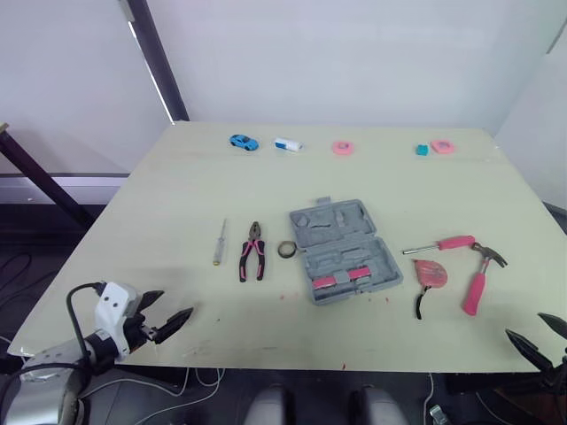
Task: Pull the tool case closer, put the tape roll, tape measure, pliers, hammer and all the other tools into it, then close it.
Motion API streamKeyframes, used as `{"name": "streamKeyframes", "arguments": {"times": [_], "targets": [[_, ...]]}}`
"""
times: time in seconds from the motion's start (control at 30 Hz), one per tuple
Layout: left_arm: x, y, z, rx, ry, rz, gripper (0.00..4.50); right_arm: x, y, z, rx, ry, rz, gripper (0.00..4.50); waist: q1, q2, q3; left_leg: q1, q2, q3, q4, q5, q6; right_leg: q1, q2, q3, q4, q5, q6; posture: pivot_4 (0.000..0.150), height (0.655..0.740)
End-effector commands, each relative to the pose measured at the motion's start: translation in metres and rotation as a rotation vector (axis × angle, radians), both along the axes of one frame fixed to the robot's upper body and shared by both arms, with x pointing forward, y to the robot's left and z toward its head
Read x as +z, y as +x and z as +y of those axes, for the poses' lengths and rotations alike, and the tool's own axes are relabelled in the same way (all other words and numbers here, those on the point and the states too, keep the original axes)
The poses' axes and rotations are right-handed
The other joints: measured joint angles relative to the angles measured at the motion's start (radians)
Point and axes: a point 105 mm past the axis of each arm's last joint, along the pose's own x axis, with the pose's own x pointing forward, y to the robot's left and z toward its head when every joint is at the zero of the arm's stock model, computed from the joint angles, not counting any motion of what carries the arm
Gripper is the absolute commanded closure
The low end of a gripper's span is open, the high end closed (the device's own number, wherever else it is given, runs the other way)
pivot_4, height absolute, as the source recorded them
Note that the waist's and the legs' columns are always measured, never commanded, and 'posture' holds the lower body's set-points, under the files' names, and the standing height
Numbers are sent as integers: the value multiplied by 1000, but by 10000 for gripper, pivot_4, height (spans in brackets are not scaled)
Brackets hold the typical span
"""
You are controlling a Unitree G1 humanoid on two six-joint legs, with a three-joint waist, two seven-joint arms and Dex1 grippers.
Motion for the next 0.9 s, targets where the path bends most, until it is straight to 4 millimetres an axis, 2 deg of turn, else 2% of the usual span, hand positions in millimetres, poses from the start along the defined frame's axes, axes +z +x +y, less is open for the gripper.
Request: {"name": "streamKeyframes", "arguments": {"times": [0.03,0.3,0.5,0.73,0.9], "targets": [[11,0,4,-3,11,-33,0,12,0,-3,6,-19,-45,367,0,0,0,0,0,0,0,0,0,0,0,0,0,0,0,1500,7400],[19,4,-4,-29,-17,-33,0,13,1,9,19,6,-39,367,0,0,0,0,0,0,0,0,0,0,0,0,0,0,1,1500,7400],[24,10,-12,-51,-32,-44,0,22,7,15,33,5,-54,367,0,0,0,0,0,0,0,0,0,0,0,0,0,0,1,1500,7400],[34,24,-28,-117,-27,-69,0,40,31,35,88,8,-74,367,0,0,0,0,0,0,0,0,0,0,0,0,0,1,1,1500,7400],[39,37,-46,-199,-17,-65,0,55,60,52,103,-4,-82,367,0,0,0,0,-1,0,0,0,0,0,0,0,0,2,3,1500,7400]]}}
